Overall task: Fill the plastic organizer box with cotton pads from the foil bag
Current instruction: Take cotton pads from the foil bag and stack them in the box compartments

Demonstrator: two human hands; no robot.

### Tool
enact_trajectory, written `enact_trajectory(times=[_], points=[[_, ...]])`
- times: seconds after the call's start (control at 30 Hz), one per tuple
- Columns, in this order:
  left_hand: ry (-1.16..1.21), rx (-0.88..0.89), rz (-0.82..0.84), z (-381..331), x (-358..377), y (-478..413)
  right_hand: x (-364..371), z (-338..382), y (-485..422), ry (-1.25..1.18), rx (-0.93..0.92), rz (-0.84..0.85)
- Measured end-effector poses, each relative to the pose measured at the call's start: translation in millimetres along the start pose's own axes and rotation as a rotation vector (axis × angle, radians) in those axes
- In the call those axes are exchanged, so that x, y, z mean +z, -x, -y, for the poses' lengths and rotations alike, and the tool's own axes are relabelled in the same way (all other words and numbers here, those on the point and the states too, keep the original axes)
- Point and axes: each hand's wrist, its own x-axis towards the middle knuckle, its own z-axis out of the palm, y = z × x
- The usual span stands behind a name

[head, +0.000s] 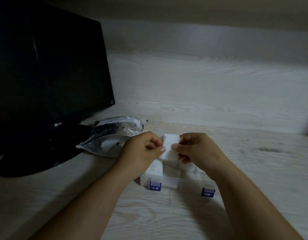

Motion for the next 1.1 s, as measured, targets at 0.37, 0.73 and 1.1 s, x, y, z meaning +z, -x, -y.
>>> enact_trajectory(times=[0.37,0.73,1.1], points=[[-0.149,0.111,0.056,0,6,4,-10,5,2,0.026,0.04,-0.032],[-0.371,0.156,0.163,-2,8,9,-4,8,5,0.181,0.256,0.163],[-0.551,0.196,0.214,-3,8,8,5,7,6,0.299,0.295,0.157]])
